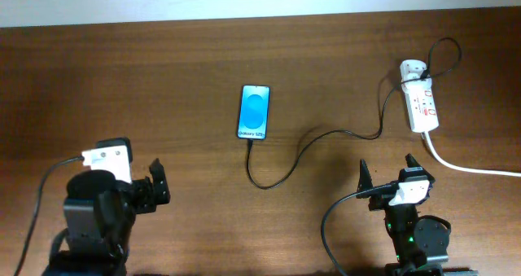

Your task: Plug charger to phone and switch on socket

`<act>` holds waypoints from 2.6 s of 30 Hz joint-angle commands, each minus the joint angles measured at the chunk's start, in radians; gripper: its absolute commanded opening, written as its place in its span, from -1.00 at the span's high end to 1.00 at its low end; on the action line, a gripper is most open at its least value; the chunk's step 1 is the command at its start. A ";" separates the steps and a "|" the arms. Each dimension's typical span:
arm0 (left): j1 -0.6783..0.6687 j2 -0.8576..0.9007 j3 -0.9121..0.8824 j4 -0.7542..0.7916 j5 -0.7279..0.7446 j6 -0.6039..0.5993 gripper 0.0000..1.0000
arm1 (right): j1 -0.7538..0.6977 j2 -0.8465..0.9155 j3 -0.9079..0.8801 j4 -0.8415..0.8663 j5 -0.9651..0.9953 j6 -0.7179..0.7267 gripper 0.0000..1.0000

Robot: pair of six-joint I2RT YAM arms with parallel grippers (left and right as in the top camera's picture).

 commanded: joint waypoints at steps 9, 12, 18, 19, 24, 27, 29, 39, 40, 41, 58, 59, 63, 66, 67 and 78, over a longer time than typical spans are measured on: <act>0.006 -0.304 -0.517 0.542 0.185 0.140 -0.98 | -0.007 -0.008 -0.005 -0.005 -0.002 0.008 -0.97; 0.006 -0.374 -0.643 0.693 0.201 0.140 -0.98 | -0.007 -0.008 -0.005 -0.005 -0.003 0.008 -0.97; 0.040 -0.544 -0.911 0.967 0.200 0.140 -0.98 | -0.007 -0.008 -0.005 -0.005 -0.002 0.008 -0.97; 0.047 -0.562 -0.921 0.967 0.200 0.140 -0.98 | -0.007 -0.008 -0.005 -0.005 -0.003 0.008 -0.97; 0.051 -0.596 -0.934 0.969 0.199 0.140 -0.98 | -0.007 -0.008 -0.005 -0.005 -0.002 0.008 -0.97; 0.052 -0.596 -0.948 1.003 0.192 0.139 -0.98 | -0.007 -0.008 -0.005 -0.005 -0.003 0.008 -0.97; 0.052 -0.608 -0.958 1.037 0.191 0.135 -0.98 | -0.007 -0.008 -0.005 -0.005 -0.002 0.008 -0.97; 0.053 -0.675 -0.958 0.864 0.034 -0.034 -0.98 | -0.007 -0.008 -0.005 -0.005 -0.003 0.008 -0.97; 0.053 -0.675 -0.958 0.863 0.034 -0.033 -0.98 | -0.007 -0.008 -0.005 -0.005 -0.003 0.008 -0.97; 0.053 -0.675 -0.958 0.863 0.034 -0.021 -0.98 | -0.007 -0.008 -0.005 -0.005 -0.003 0.008 -0.97; 0.053 -0.675 -0.958 0.854 0.076 0.086 -0.98 | -0.007 -0.008 -0.005 -0.005 -0.003 0.008 -0.97; 0.053 -0.675 -0.958 0.854 0.076 0.086 -0.98 | -0.007 -0.008 -0.005 -0.005 -0.003 0.008 -0.97; 0.053 -0.675 -0.958 0.854 0.079 0.087 -0.98 | -0.007 -0.008 -0.005 -0.005 -0.003 0.008 -0.97; 0.053 -0.675 -0.958 0.854 0.079 0.087 -0.99 | -0.007 -0.008 -0.005 -0.005 -0.003 0.008 -0.97; 0.053 -0.675 -0.958 0.854 0.079 0.086 -0.98 | -0.007 -0.008 -0.005 -0.005 -0.002 0.008 -0.97; 0.053 -0.675 -0.957 0.855 0.079 0.086 -0.98 | -0.007 -0.008 -0.005 -0.005 -0.003 0.008 -0.97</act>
